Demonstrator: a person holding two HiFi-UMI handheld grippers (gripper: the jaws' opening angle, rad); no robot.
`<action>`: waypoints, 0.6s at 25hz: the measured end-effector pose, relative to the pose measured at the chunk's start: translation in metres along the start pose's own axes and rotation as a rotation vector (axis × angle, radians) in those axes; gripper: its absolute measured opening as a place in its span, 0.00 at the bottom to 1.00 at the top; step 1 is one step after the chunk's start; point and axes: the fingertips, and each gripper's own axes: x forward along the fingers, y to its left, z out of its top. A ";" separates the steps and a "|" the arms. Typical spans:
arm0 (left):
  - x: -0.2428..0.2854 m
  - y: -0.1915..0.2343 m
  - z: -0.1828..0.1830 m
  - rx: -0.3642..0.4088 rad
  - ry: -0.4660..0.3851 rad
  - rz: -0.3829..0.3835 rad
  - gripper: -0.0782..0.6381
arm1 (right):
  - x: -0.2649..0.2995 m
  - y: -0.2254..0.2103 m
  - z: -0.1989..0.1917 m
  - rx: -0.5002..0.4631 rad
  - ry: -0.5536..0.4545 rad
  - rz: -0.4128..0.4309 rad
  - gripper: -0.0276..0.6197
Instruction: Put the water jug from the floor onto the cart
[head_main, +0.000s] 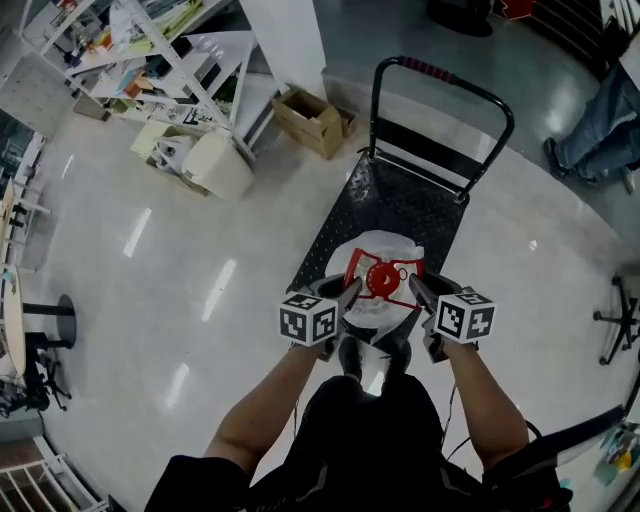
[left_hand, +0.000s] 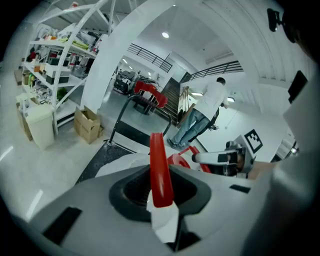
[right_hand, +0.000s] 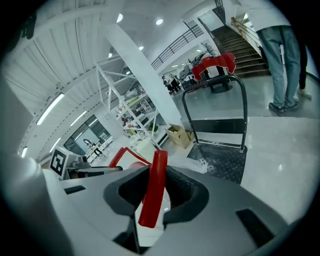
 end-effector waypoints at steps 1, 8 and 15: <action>0.007 0.007 -0.003 -0.013 0.003 0.009 0.21 | 0.010 -0.007 -0.001 -0.001 0.009 0.001 0.19; 0.049 0.062 -0.032 -0.101 0.054 0.089 0.21 | 0.074 -0.040 -0.021 -0.024 0.078 0.035 0.19; 0.083 0.094 -0.067 -0.150 0.108 0.103 0.21 | 0.113 -0.071 -0.050 0.013 0.122 0.021 0.19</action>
